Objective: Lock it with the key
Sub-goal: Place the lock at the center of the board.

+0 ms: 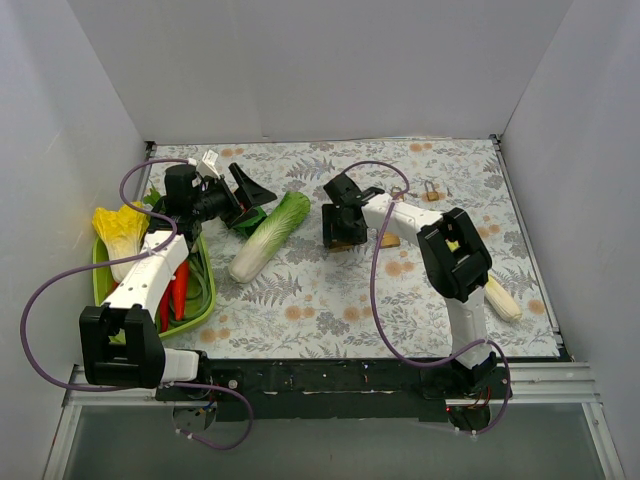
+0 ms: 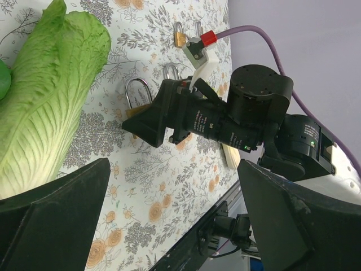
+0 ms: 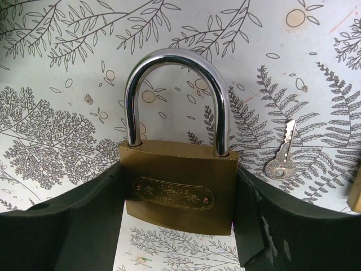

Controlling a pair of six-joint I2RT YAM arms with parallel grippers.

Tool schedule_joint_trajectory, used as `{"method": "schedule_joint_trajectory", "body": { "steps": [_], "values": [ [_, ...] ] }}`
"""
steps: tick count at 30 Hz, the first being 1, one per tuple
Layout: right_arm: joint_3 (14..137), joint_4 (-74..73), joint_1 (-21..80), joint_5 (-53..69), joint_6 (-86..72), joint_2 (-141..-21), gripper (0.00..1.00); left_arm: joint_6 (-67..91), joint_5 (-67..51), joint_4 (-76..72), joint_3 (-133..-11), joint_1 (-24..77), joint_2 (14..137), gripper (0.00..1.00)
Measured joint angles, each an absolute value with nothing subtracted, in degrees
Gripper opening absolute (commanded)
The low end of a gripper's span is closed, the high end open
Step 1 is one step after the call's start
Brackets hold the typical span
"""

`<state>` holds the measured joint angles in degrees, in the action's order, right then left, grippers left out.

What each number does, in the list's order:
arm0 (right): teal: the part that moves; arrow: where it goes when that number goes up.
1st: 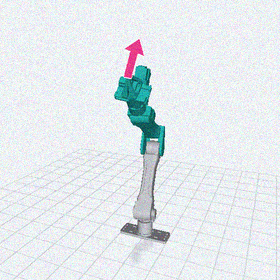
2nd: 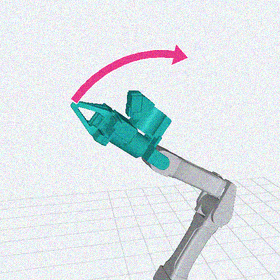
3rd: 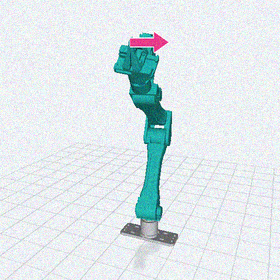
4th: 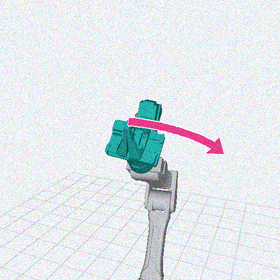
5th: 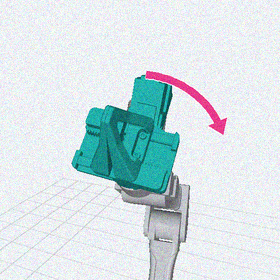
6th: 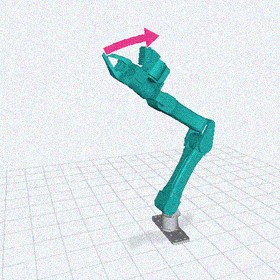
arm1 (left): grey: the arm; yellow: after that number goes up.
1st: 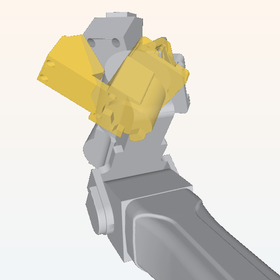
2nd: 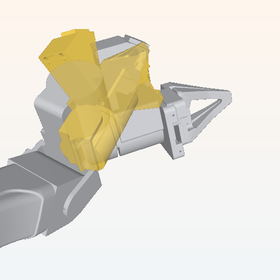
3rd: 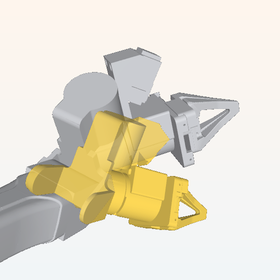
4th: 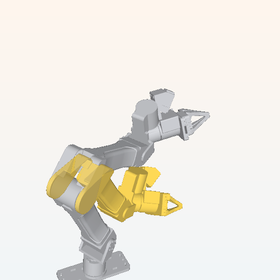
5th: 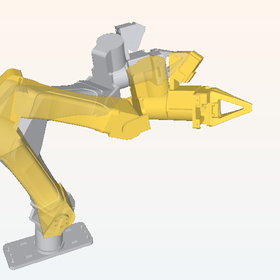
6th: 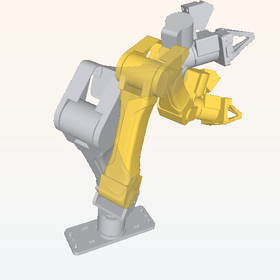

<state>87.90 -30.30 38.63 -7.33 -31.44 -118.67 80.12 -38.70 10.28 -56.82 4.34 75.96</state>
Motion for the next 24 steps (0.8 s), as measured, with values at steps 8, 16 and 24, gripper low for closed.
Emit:
{"method": "schedule_joint_trajectory", "body": {
  "steps": [8, 16, 24],
  "values": [
    [88.1, -30.4, 38.6, -7.4, -33.6, -118.9, 0.54, 80.1, -38.5, 10.3, -56.7, 4.3, 76.0, 0.98],
    [89.0, -31.0, 38.6, -7.6, -34.4, -119.4, 0.70, 79.9, -38.5, 10.3, -56.1, 4.3, 75.9, 0.98],
    [89.6, -30.7, 38.6, -6.9, -35.2, -119.7, 0.92, 79.7, -38.5, 10.3, -55.8, 4.3, 75.7, 0.98]
  ]
}}
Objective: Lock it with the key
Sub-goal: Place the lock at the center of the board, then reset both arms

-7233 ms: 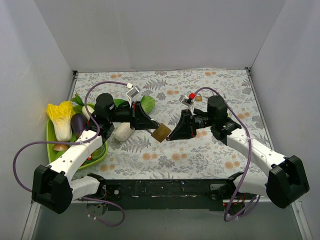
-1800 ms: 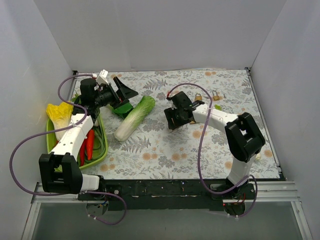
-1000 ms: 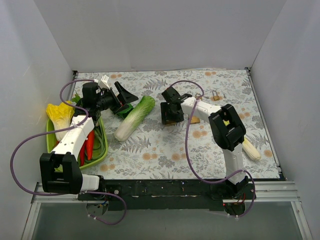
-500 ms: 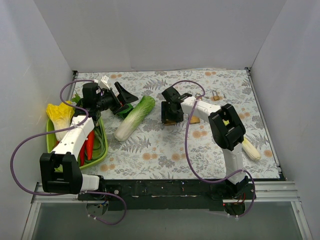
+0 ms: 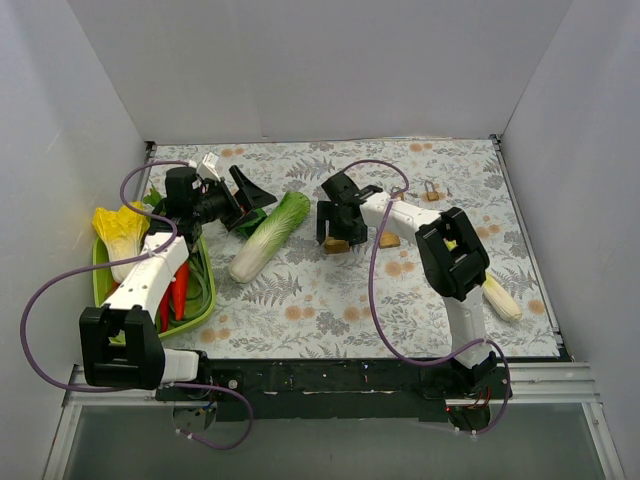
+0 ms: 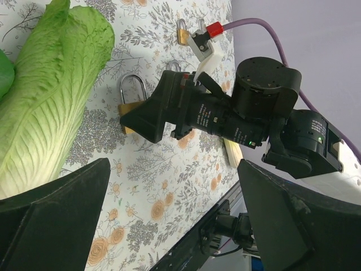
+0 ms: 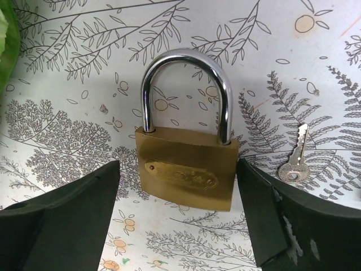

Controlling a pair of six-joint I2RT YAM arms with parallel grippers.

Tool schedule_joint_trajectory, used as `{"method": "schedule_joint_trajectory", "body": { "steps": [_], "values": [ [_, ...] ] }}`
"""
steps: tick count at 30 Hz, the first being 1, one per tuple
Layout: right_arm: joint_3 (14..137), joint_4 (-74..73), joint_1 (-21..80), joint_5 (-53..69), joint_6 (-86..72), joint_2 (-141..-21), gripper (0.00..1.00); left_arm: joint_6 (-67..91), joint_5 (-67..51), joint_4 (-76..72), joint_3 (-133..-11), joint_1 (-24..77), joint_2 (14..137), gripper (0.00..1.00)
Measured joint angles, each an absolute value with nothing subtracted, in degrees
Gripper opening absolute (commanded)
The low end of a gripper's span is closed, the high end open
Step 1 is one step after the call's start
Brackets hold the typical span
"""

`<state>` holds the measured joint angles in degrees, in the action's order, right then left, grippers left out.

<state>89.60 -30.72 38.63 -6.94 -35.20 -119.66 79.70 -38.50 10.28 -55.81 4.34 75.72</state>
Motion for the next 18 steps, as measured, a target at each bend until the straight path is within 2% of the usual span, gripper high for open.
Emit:
{"method": "schedule_joint_trajectory", "body": {
  "steps": [12, 18],
  "values": [
    [90.5, -30.7, 38.6, -5.9, -35.0, -120.1, 0.94, 78.7, -38.8, 10.6, -55.8, 4.3, 75.3, 0.98],
    [91.4, -29.8, 37.3, -5.1, -31.7, -119.0, 0.95, 72.9, -38.9, 18.2, -61.0, 4.2, 75.7, 0.98]
  ]
}}
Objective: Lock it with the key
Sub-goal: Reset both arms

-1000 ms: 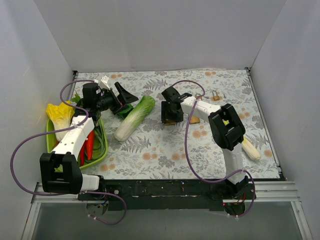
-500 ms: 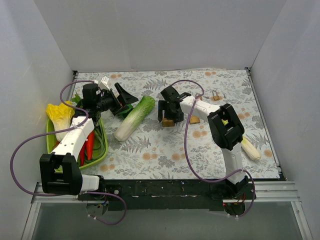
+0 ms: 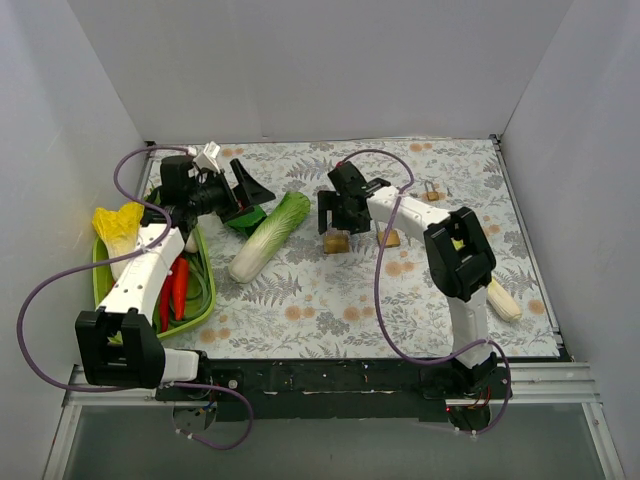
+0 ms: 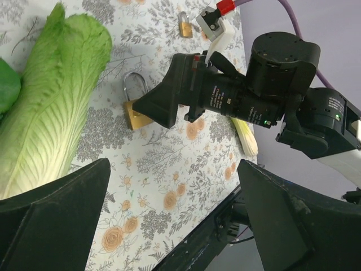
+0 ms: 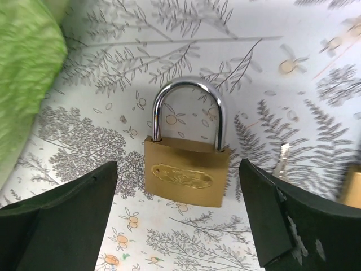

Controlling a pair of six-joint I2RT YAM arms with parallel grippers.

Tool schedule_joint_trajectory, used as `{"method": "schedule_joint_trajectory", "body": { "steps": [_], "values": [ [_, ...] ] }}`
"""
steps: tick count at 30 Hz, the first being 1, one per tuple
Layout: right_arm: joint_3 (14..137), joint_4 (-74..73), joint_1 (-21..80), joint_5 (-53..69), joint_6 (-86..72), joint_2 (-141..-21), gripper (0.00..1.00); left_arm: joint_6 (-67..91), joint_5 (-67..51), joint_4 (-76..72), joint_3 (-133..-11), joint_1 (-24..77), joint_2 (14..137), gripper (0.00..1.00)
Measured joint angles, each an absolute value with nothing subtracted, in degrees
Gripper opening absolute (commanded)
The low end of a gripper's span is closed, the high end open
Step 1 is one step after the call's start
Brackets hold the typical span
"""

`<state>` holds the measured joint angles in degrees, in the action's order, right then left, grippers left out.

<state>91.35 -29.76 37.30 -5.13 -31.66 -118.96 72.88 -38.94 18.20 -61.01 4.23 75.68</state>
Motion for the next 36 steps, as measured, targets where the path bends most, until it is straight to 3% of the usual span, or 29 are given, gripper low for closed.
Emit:
{"method": "schedule_joint_trajectory", "body": {
  "steps": [7, 13, 19, 26, 36],
  "values": [
    [91.2, -26.3, 34.1, -2.9, -23.1, -109.1, 0.97, 63.4, -39.7, 29.1, -74.5, 3.9, 78.1, 0.98],
    [84.1, -19.0, 31.1, 0.4, -10.6, -90.5, 0.98, 54.1, -37.4, 39.9, -85.4, 3.8, 81.1, 0.98],
    [72.2, -16.1, 15.8, 8.2, 1.2, -71.6, 0.98, 46.4, -34.5, 47.0, -89.5, 3.8, 81.2, 0.98],
    [60.1, -23.0, 3.7, 13.5, 11.0, -57.3, 0.97, 41.8, -32.4, 48.0, -81.0, 6.8, 76.3, 0.98],
    [44.2, -28.0, 3.3, 17.8, 13.8, -47.2, 0.98, 41.5, -19.7, 42.2, -62.8, 13.0, 69.5, 0.98]
  ]
}}
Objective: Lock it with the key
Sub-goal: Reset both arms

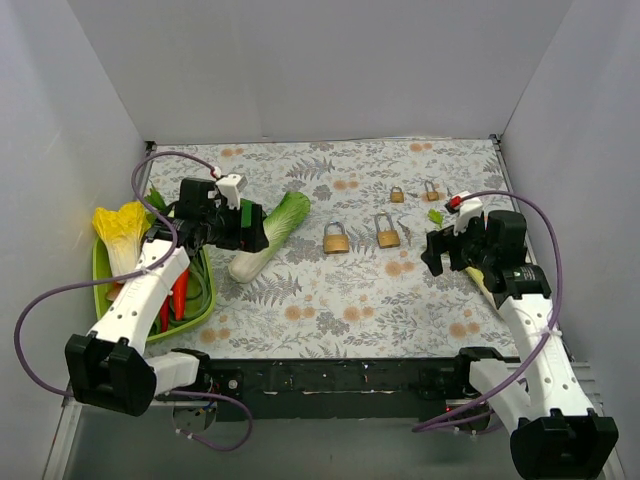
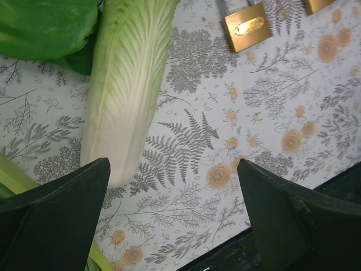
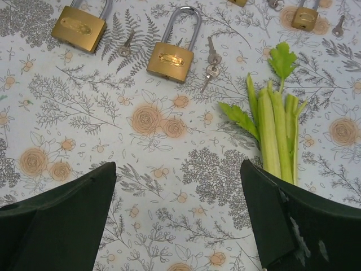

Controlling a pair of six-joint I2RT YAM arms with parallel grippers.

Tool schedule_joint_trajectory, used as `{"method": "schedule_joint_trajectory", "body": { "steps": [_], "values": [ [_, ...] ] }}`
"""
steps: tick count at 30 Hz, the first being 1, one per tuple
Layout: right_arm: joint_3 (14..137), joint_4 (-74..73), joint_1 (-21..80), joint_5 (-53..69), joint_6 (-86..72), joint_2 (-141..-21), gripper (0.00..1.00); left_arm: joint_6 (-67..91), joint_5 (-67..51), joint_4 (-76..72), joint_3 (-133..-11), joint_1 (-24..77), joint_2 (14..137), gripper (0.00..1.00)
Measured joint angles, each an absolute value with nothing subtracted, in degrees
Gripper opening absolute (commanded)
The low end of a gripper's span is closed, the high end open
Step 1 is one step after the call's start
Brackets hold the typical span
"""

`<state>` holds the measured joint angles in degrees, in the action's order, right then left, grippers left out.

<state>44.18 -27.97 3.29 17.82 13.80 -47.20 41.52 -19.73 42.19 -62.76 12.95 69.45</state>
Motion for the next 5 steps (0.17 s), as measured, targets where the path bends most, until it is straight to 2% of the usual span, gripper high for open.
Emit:
{"method": "schedule_joint_trajectory", "body": {
  "steps": [5],
  "values": [
    [43.7, -28.2, 3.3, 20.3, 14.2, -49.8, 0.98, 41.8, -15.9, 40.2, -59.4, 12.9, 68.0, 0.98]
  ]
}}
